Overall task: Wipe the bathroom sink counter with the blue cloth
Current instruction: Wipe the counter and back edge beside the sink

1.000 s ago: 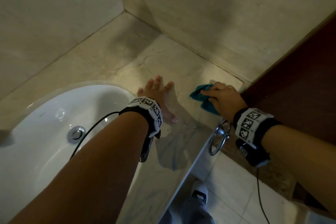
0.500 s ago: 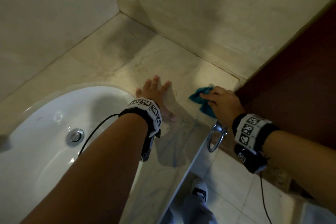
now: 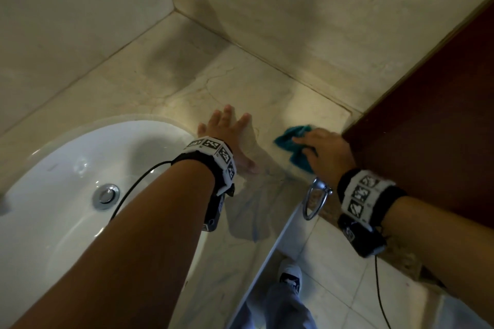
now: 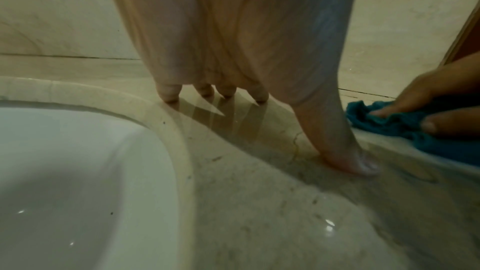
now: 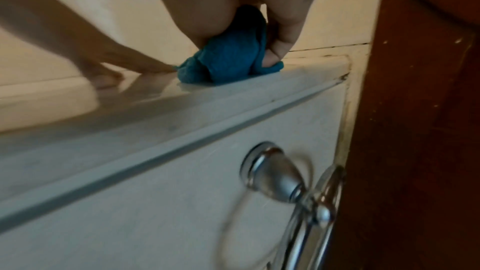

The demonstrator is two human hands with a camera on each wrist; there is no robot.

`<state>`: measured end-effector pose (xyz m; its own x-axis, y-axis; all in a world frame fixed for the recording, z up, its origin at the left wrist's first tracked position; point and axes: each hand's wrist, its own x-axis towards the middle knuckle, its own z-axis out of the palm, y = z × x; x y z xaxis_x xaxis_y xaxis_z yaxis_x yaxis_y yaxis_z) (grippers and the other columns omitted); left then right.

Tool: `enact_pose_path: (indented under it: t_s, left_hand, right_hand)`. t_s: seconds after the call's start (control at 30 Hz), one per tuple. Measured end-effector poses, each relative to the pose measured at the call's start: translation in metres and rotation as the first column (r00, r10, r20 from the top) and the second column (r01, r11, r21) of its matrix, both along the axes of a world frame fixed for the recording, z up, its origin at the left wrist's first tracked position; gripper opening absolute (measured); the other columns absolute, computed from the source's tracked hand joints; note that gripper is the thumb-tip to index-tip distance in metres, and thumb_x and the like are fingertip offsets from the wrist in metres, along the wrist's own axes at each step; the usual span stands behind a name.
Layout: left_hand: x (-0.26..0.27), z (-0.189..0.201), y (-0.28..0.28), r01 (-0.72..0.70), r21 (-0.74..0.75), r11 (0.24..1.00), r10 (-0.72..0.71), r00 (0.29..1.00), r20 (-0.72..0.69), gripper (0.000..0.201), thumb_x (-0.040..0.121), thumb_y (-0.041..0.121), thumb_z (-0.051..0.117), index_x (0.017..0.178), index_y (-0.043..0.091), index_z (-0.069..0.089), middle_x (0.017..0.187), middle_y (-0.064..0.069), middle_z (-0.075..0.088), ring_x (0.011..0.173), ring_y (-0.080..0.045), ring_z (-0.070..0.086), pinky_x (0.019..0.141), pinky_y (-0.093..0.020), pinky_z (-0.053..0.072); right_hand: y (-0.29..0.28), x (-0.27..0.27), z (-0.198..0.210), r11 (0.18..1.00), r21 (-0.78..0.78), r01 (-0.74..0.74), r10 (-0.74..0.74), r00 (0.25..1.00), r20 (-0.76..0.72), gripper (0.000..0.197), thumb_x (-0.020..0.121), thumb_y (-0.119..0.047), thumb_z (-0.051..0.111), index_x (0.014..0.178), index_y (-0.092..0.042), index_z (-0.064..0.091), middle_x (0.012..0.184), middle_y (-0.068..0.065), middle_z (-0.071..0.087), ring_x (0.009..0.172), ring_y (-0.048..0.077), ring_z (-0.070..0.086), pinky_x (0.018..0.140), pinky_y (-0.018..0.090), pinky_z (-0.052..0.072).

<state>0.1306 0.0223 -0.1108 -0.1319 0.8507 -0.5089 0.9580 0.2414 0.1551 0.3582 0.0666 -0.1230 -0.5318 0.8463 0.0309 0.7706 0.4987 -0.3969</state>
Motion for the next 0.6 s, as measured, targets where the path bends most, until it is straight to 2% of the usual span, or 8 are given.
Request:
enact_pose_path:
  t_s: [0.1, 0.17, 0.2, 0.27, 0.37, 0.47, 0.53, 0.6]
  left_hand:
    - [-0.001, 0.001, -0.001, 0.005, -0.005, 1.000, -0.005, 1.000, -0.001, 0.124, 0.053, 0.070, 0.075, 0.146, 0.041, -0.002, 0.157, 0.001, -0.015, 0.146, -0.030, -0.007, 0.114, -0.055, 0.011]
    - [-0.001, 0.000, -0.002, 0.003, 0.002, 1.000, -0.003, 1.000, 0.003, 0.123, 0.053, 0.069, 0.075, 0.146, 0.041, -0.001, 0.157, 0.001, -0.015, 0.146, -0.031, -0.006, 0.113, -0.055, 0.011]
    - [0.000, 0.000, -0.002, 0.005, 0.012, 1.000, -0.005, 1.000, 0.003, 0.122, 0.053, 0.069, 0.076, 0.145, 0.041, 0.001, 0.157, 0.001, -0.014, 0.145, -0.031, -0.005, 0.113, -0.055, 0.012]
    - [0.000, 0.001, -0.002, 0.005, 0.020, 1.000, -0.005, 1.000, 0.003, 0.121, 0.054, 0.068, 0.076, 0.145, 0.041, 0.002, 0.157, 0.001, -0.013, 0.146, -0.030, -0.005, 0.114, -0.054, 0.012]
    - [-0.001, 0.000, -0.002, -0.005, 0.018, 1.000, 0.005, 1.000, 0.011, 0.122, 0.053, 0.069, 0.076, 0.145, 0.042, 0.001, 0.157, 0.002, -0.015, 0.146, -0.029, -0.007, 0.114, -0.053, 0.010]
    - [-0.002, -0.004, -0.001, -0.004, 0.029, 1.000, 0.004, 1.000, 0.002, 0.124, 0.049, 0.072, 0.075, 0.144, 0.043, 0.001, 0.157, 0.003, -0.014, 0.146, -0.030, -0.005, 0.113, -0.055, 0.012]
    - [-0.002, -0.005, -0.002, -0.010, 0.025, 1.000, 0.009, 1.000, 0.003, 0.124, 0.050, 0.071, 0.075, 0.145, 0.043, 0.000, 0.157, 0.003, -0.014, 0.146, -0.030, -0.005, 0.114, -0.055, 0.011]
    - [-0.001, -0.003, -0.002, -0.009, 0.020, 1.000, 0.009, 1.000, 0.004, 0.124, 0.051, 0.070, 0.076, 0.145, 0.043, 0.000, 0.157, 0.002, -0.014, 0.146, -0.030, -0.006, 0.114, -0.055, 0.011]
  right_hand:
    - [-0.011, 0.003, 0.000, 0.985, -0.023, -0.170, 0.171, 0.984, 0.042, 0.028, 0.085, -0.006, 0.058, 0.109, -0.017, 0.069, 0.107, 0.011, 0.065, 0.096, 0.035, 0.058, 0.089, 0.038, 0.044]
    - [0.006, 0.006, -0.001, 0.972, 0.036, -0.231, 0.230, 0.973, 0.009, 0.028, 0.079, -0.003, 0.060, 0.102, -0.013, 0.072, 0.099, 0.013, 0.068, 0.089, 0.035, 0.063, 0.085, 0.035, 0.047]
    - [0.020, 0.008, -0.003, 0.978, 0.067, -0.195, 0.197, 0.980, -0.016, 0.029, 0.077, -0.001, 0.060, 0.101, -0.011, 0.072, 0.099, 0.014, 0.069, 0.090, 0.035, 0.064, 0.086, 0.034, 0.046]
    - [0.049, 0.010, -0.002, 0.999, 0.050, -0.011, 0.012, 0.999, -0.037, 0.029, 0.082, -0.001, 0.057, 0.108, -0.011, 0.069, 0.109, 0.017, 0.065, 0.101, 0.036, 0.061, 0.093, 0.032, 0.042]
    - [0.065, 0.009, -0.004, 0.983, 0.009, 0.186, -0.186, 0.982, 0.010, 0.033, 0.088, -0.005, 0.051, 0.118, -0.012, 0.063, 0.123, 0.017, 0.058, 0.114, 0.034, 0.053, 0.102, 0.030, 0.036]
    - [0.044, 0.006, -0.009, 0.989, 0.014, 0.146, -0.146, 0.985, 0.090, 0.038, 0.092, -0.009, 0.045, 0.126, -0.018, 0.057, 0.131, 0.013, 0.053, 0.118, 0.035, 0.048, 0.106, 0.036, 0.034]
    - [0.025, 0.008, -0.014, 0.996, 0.030, 0.082, -0.083, 0.996, 0.044, 0.037, 0.089, -0.008, 0.049, 0.122, -0.020, 0.061, 0.128, 0.011, 0.057, 0.113, 0.038, 0.052, 0.104, 0.039, 0.038]
    - [0.010, 0.011, -0.015, 0.998, 0.065, -0.027, 0.028, 0.999, -0.029, 0.035, 0.082, -0.006, 0.054, 0.113, -0.017, 0.067, 0.117, 0.012, 0.065, 0.101, 0.039, 0.059, 0.096, 0.041, 0.043]
